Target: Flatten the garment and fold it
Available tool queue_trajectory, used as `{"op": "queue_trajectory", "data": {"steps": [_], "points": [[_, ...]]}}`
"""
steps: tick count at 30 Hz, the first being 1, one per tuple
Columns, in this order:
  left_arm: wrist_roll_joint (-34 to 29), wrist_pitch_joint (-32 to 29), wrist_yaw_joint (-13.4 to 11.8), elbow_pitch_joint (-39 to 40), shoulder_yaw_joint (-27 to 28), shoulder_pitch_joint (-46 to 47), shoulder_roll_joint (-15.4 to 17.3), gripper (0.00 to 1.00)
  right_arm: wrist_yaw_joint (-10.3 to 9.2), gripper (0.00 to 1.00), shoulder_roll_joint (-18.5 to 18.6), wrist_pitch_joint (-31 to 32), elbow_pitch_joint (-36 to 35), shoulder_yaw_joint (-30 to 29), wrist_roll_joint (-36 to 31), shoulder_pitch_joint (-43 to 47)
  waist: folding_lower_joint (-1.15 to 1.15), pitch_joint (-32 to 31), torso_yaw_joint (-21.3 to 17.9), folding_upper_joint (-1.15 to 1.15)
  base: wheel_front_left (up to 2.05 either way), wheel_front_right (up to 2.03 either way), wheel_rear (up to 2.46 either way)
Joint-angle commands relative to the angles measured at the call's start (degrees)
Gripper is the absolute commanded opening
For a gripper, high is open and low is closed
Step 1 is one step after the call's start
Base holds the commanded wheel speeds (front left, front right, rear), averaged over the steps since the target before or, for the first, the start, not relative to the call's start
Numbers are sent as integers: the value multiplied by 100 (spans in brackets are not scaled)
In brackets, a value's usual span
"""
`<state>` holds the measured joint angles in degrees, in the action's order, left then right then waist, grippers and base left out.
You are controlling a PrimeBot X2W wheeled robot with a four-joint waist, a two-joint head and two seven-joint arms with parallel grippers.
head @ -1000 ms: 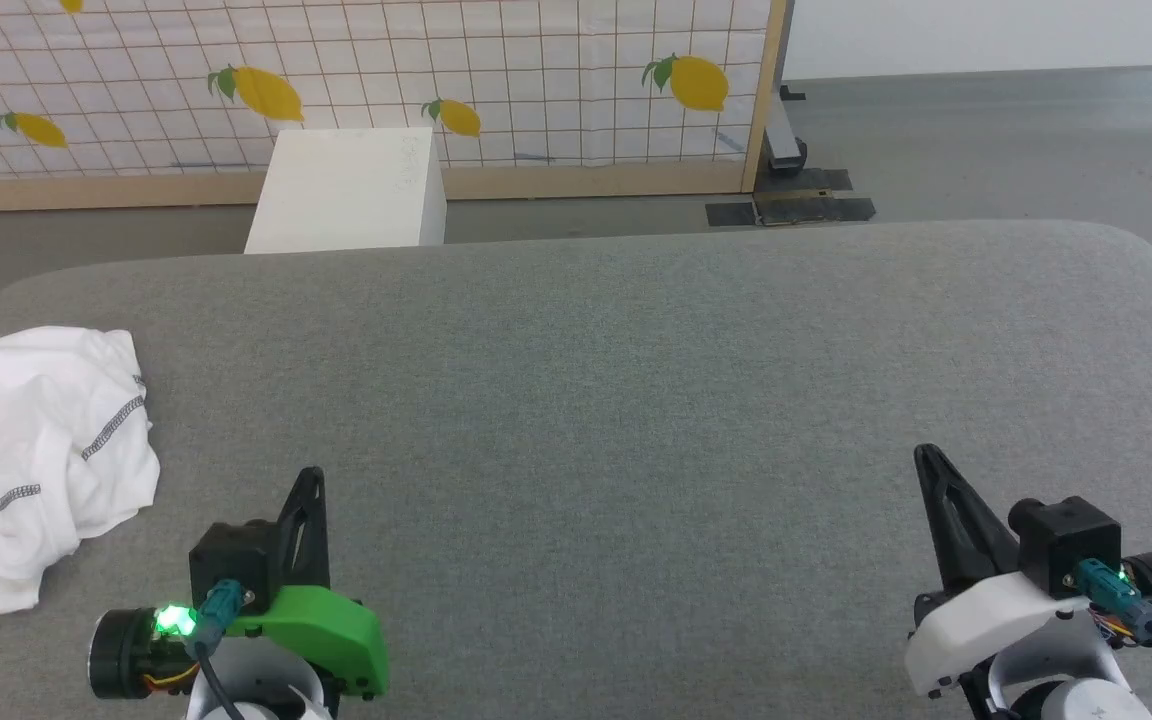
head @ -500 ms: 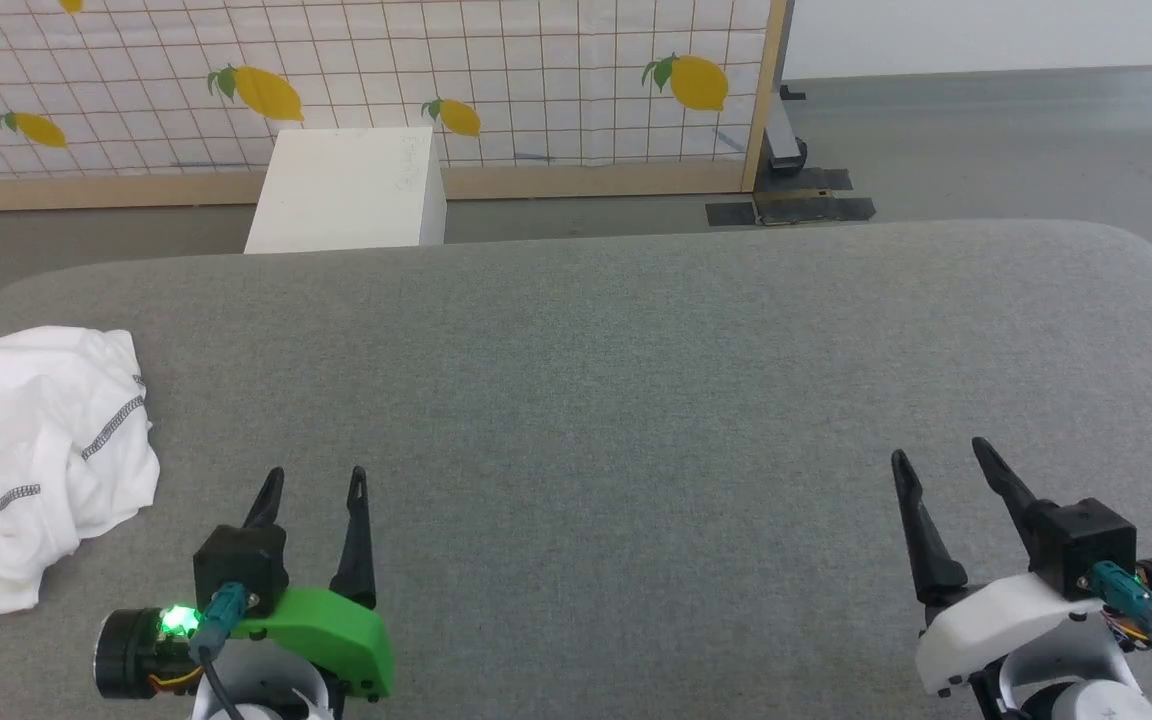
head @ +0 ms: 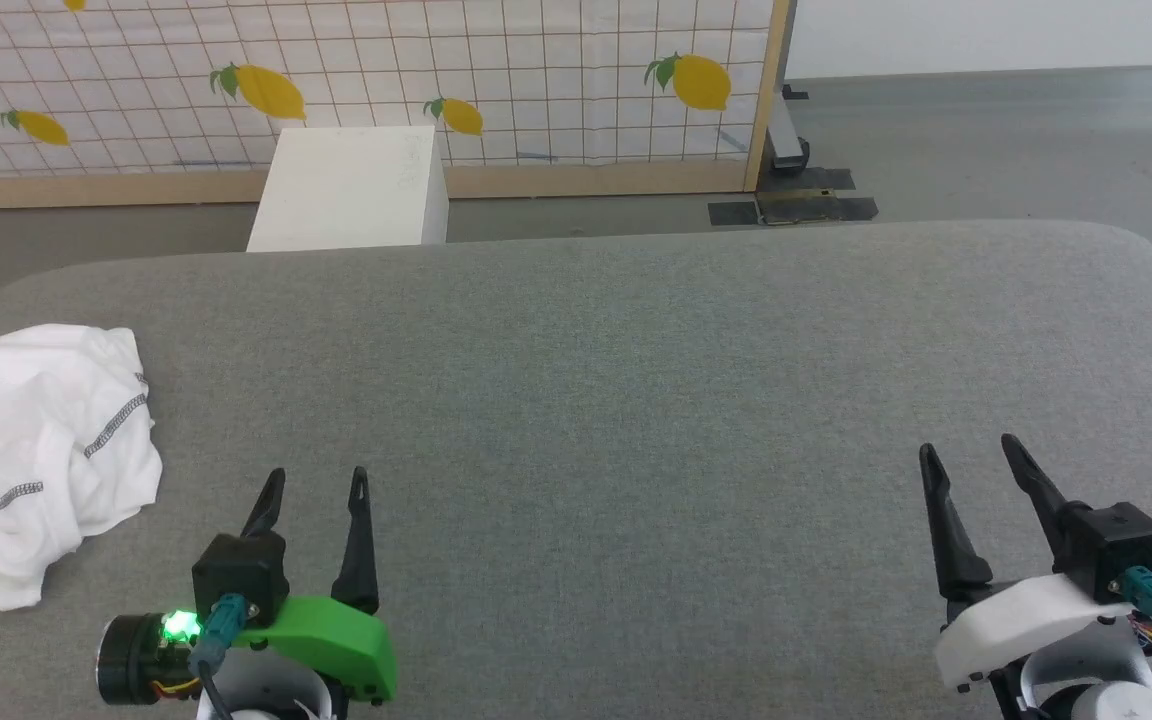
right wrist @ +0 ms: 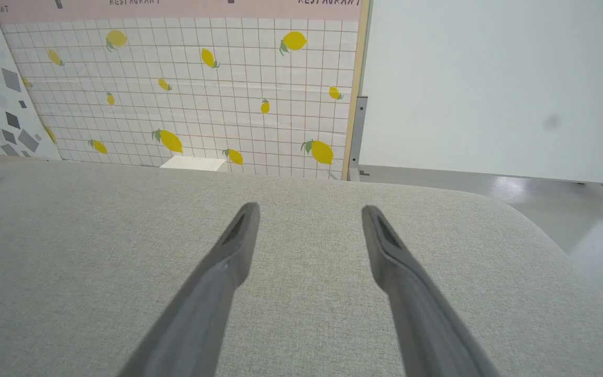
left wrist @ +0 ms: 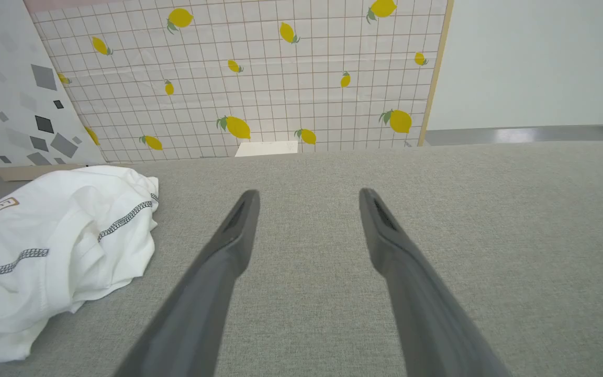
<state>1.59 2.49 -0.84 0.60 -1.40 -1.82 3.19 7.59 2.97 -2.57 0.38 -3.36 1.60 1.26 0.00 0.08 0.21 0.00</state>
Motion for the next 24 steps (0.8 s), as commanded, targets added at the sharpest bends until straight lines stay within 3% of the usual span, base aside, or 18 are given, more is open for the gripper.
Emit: {"op": "queue_trajectory", "data": {"steps": [1,24], "points": [[49,58,-56,38,-20,-61,-6,100,-2,100,-2,-57,13,-36,51,50,0,2,15,0,0,0,0],[227,329,-266,115,-143,-155,-12,100,-4,100,-4,-327,-40,-159,41,71,0,63,576,0,0,0,0]]}}
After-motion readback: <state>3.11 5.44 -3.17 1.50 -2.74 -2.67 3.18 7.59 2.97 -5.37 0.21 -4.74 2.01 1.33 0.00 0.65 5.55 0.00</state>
